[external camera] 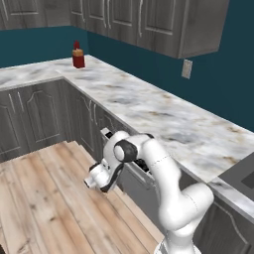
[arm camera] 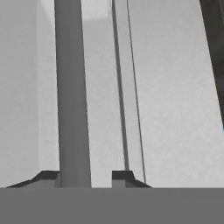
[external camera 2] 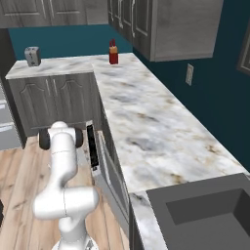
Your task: Open the dishwasher door and pull out the top rack.
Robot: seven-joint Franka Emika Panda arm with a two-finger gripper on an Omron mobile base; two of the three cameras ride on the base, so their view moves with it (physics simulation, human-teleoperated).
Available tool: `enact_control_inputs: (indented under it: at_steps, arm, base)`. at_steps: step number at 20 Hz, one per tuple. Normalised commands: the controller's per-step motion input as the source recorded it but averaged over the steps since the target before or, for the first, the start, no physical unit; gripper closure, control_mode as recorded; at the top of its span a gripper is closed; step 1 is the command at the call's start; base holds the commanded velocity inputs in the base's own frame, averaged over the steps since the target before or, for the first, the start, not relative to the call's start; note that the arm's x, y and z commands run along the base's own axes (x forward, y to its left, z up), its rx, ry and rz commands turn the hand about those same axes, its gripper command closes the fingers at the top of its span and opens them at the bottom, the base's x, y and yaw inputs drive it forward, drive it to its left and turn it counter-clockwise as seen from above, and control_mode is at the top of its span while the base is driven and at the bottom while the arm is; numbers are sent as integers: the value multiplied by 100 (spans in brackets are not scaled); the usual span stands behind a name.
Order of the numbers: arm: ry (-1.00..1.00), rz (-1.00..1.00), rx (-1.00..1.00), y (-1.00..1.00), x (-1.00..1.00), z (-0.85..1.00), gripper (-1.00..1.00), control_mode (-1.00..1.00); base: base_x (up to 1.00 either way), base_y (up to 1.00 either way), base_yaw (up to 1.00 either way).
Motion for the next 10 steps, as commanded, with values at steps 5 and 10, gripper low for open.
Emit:
enact_control_inputs:
  at_steps: [5,10]
  arm:
    - [5,0,0,76,-40,-23,100,-100]
    - [3,0,0,63,-37,-42,100,-100]
  base:
    - [0,0,0]
    - [0,0,0]
